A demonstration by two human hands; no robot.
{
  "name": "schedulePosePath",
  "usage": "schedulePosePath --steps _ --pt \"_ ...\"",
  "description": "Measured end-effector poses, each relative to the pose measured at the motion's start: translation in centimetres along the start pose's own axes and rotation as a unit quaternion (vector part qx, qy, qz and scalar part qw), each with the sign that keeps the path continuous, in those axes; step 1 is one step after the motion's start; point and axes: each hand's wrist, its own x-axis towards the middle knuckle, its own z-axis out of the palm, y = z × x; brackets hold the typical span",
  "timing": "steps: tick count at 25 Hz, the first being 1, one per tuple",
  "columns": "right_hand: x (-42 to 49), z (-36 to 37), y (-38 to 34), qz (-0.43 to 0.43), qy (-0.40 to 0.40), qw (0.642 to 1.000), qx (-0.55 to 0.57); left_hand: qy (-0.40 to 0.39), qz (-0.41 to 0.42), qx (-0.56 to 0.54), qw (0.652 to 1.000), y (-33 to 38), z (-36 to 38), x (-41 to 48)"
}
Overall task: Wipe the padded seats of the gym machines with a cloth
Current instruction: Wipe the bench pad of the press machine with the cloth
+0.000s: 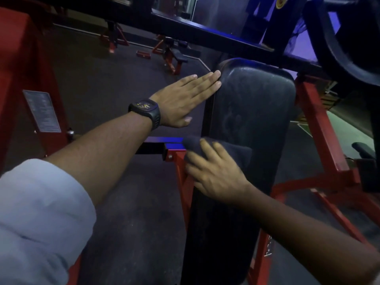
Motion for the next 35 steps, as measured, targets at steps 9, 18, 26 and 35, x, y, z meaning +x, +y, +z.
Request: schedulePosePath --steps 9,18,26,35 --pt "-2.0 1.4 -1.7 -0.035 0.006 0.999 0.002 0.052 0.033 -0.016 0.998 1.5 2.1 -1.2" --pt "-1.6 1.6 -2.6 0.099 0.012 0.995 0.021 0.002 0.052 -0.047 0.998 2.7 1.7 -3.1" --pt "-2.6 2.0 -6.2 0.144 0.004 0.989 0.011 -0.047 0.058 -0.049 0.996 6.3 1.3 -5.9" --pt "-6.3 3.5 -12.1 0.059 -0.034 0.998 0.011 -0.060 0.056 -0.027 0.996 8.5 2.0 -7.5"
